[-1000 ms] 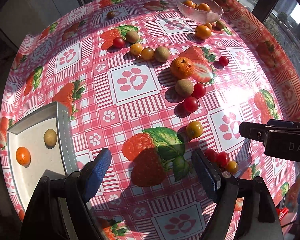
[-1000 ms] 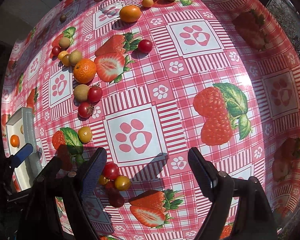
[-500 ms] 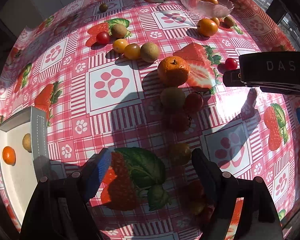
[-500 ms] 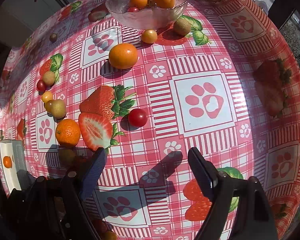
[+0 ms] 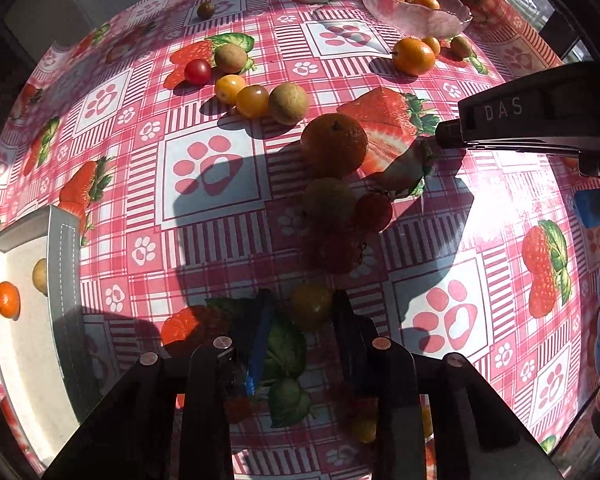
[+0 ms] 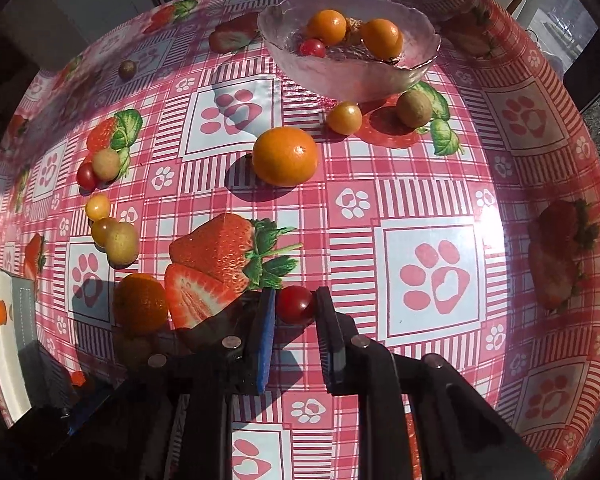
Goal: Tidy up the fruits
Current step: 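Grasp a yellow cherry tomato with the left tool while the right grasps a red one, then carry both cherry tomatoes with both tools over the white tray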
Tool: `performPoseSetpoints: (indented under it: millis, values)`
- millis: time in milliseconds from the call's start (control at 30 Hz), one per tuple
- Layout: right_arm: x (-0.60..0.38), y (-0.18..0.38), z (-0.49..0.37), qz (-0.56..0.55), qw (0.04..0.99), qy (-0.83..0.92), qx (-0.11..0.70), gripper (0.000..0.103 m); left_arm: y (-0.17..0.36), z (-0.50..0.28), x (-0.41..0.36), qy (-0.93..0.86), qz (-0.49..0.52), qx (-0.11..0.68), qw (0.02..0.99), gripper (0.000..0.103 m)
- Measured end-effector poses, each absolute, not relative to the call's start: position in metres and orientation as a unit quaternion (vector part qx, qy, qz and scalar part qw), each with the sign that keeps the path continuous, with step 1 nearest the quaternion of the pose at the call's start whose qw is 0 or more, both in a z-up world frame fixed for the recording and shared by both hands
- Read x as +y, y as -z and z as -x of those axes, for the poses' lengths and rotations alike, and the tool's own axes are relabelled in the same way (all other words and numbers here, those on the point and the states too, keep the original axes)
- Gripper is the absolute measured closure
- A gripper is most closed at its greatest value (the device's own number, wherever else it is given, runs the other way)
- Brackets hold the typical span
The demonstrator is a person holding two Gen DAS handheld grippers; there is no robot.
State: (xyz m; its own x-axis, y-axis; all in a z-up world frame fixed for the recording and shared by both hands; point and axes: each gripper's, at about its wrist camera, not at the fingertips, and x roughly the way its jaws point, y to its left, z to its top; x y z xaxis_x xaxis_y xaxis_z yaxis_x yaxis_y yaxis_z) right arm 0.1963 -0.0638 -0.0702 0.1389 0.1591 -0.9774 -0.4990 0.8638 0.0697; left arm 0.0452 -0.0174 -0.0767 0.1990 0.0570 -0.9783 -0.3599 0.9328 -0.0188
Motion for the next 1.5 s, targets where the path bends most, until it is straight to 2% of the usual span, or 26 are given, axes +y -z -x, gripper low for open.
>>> performPoseSetpoints:
  millis: [67,133,333,633,833,1100,1500]
  values:
    - [-0.077,0.066,-0.188,0.126,0.741,-0.229,0.619,0.081,0.076,-0.045,-0.014,-0.127,0.137,0.615,0.766,0.075]
    - [-0.092,0.059,-0.179,0.116,0.74,-0.234,0.62,0.081,0.073,-0.044,-0.006,-0.114,0.153,0.614,0.766,0.081]
    - [-0.123,0.053,-0.141,0.086,0.73,-0.243,0.633,0.081,0.071,-0.026,0.014,-0.091,0.197,0.608,0.764,0.081]
    - [-0.12,0.053,-0.106,0.064,0.712,-0.253,0.652,0.081,0.07,-0.002,0.033,-0.088,0.193,0.61,0.764,0.08]
    - [-0.116,0.044,-0.088,0.065,0.708,-0.26,0.654,0.081,0.051,0.019,0.044,-0.086,0.19,0.597,0.775,0.08]
    - [-0.079,0.031,-0.067,0.08,0.7,-0.288,0.649,0.081,0.024,0.052,0.07,-0.106,0.195,0.574,0.788,0.08]
    - [0.008,0.016,-0.021,0.123,0.674,-0.356,0.636,0.081,0.019,0.097,0.131,-0.178,0.215,0.562,0.779,0.081]
